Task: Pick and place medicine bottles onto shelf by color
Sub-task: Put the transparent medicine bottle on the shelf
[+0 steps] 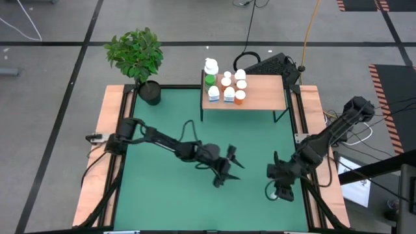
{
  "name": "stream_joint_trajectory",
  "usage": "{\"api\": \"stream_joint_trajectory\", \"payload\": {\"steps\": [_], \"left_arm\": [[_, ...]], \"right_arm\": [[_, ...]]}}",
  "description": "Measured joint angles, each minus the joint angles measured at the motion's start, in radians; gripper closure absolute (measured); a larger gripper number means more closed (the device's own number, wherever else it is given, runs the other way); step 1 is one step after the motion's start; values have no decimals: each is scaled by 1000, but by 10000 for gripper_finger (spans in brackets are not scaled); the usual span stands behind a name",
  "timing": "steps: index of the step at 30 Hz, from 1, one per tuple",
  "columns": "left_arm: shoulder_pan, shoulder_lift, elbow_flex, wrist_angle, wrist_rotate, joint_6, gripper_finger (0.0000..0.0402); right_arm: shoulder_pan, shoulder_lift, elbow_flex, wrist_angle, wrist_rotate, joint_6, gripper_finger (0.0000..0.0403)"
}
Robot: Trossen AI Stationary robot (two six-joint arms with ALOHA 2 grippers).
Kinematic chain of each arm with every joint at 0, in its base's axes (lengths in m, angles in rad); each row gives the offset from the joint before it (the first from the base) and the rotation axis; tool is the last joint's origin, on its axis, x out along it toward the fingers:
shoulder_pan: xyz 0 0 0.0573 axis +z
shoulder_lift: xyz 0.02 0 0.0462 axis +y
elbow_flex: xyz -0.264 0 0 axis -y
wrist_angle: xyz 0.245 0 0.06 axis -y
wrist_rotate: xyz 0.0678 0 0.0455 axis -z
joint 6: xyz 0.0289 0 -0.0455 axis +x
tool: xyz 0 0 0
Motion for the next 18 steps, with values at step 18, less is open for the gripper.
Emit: {"api": "stream_joint_trajectory", "payload": {"steps": [18], "left_arm": [[7,113,182,-252,10,-74,163]], "right_arm": [[218,99,0,13,192,46,217]]}}
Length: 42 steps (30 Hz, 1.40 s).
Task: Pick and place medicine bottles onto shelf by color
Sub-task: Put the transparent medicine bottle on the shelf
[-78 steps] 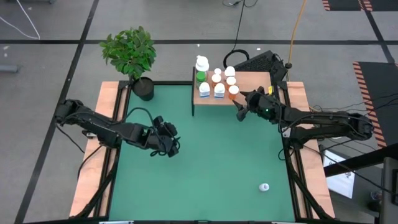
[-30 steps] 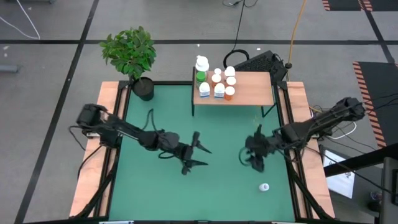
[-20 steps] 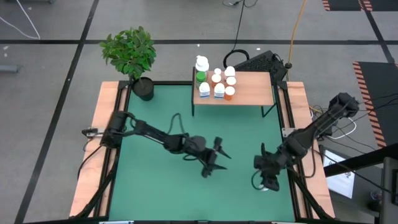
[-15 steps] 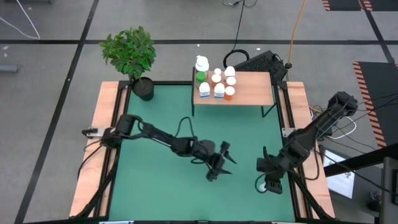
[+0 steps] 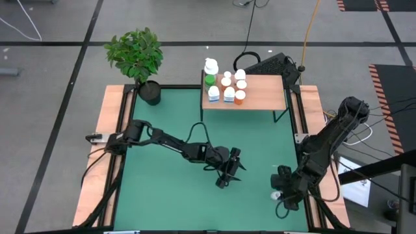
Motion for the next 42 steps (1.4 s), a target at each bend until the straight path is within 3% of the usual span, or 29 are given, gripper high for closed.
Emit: {"api": "stream_joint_trajectory", "payload": {"steps": [14,21,27,34,42], "left_arm": [[23,1,0,-20,0,-16,163],[23,1,0,-19,0,-16,163],[23,1,0,-13,0,-25,163],[22,0,-1,0,0,-208,163],[4,0,-1,-146,-130,-284,163]], "right_arm": [[13,96,0,23,26,-372,218],[16,137,0,21,30,-413,230],[1,138,0,16,51,-396,263],[-149,48,0,9,109,-378,265],[-500,-122,87,-151,110,-526,265]]}}
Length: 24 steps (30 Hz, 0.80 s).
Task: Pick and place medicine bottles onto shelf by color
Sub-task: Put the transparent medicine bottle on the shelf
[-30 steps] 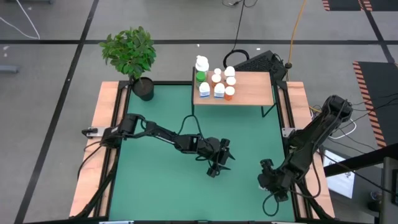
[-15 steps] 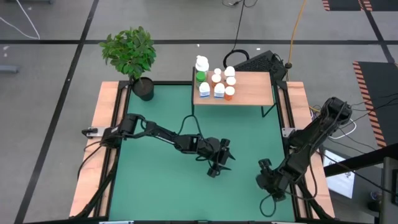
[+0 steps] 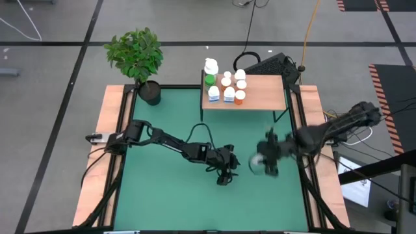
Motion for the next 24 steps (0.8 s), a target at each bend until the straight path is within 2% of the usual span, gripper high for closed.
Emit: {"api": "stream_joint_trajectory", "payload": {"steps": [3,7,15,19,24], "left_arm": [[-5,0,0,-17,-48,-1,163],[-5,0,0,-43,-54,-20,163],[-18,0,-40,-68,-56,-57,163],[-40,0,-70,-45,-140,-99,163],[-71,-3,-101,-32,-254,-98,163]], "right_arm": [[-156,-10,93,-102,39,-89,264],[-379,10,247,-166,76,-245,264],[-892,150,460,-238,-64,-489,264],[-1066,271,545,-251,-86,-583,265],[-1197,464,722,-330,-90,-651,264]]}}
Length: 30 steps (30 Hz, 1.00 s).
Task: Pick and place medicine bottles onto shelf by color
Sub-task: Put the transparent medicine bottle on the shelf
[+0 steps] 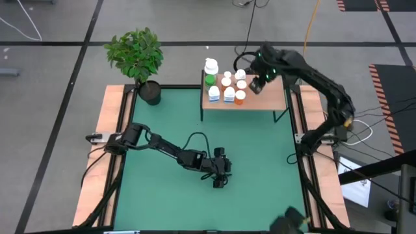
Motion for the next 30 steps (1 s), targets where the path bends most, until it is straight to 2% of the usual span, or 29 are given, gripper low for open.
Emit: {"api": "stream_joint_trajectory", "payload": {"steps": [5,10,21,30], "left_arm": [[-5,-3,-23,2,-24,-9,163],[-5,-3,-23,-6,-24,-9,163],[-4,-1,-25,-4,-25,-5,163],[-4,1,-26,-4,-25,-6,163]], "right_arm": [[-68,154,171,-91,-53,-28,264],[-91,232,222,-124,-106,-50,264],[-87,200,216,-183,-138,-68,262],[-87,198,217,-139,-153,-75,262]]}}
